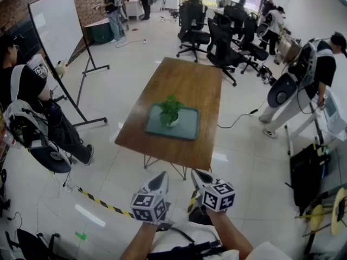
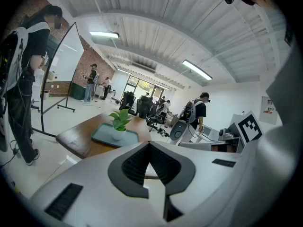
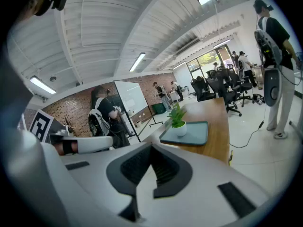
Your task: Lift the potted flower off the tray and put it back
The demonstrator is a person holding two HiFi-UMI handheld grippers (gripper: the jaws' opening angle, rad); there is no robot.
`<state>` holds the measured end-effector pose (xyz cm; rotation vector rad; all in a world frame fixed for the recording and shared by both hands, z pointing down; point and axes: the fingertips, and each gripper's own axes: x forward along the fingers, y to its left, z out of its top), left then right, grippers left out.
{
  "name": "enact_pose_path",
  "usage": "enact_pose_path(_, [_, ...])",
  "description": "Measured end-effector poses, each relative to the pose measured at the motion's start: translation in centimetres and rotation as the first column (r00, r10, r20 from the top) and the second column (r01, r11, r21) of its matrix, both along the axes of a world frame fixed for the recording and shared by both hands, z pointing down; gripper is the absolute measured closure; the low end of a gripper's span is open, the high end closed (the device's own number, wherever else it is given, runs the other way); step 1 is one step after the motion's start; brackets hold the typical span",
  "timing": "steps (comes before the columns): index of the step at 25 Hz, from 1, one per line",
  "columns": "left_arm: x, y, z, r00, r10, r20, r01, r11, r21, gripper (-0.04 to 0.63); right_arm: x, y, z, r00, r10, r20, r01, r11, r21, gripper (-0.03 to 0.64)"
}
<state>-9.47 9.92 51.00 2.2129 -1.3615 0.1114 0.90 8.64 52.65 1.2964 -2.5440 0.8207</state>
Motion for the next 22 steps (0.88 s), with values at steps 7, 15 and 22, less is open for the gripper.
enact_pose_path(7, [-1.4, 1.1, 0.3, 1.000, 0.019, -0.004, -0.019, 1.000, -0.008, 0.604, -0.6, 1.4, 0.5, 0.999, 0.039, 0.001, -0.039, 0.999, -0.005, 0.614])
enact_pose_path(15, [-1.0, -1.9, -0.2, 1.000, 0.001, -0.011, -0.001, 1.000, 0.010, 0.606, 1.0, -3.2, 0.3, 0.998, 0.069, 0.002, -0.069, 0.997, 0.021, 0.602])
enact_pose_path(22, [-1.0, -7.7, -0.3, 0.999, -0.050, 0.001, 0.050, 0.999, 0.023, 0.604, 1.0, -11.4, 1.7, 0.997, 0.075, 0.007, -0.075, 0.997, 0.021, 0.586])
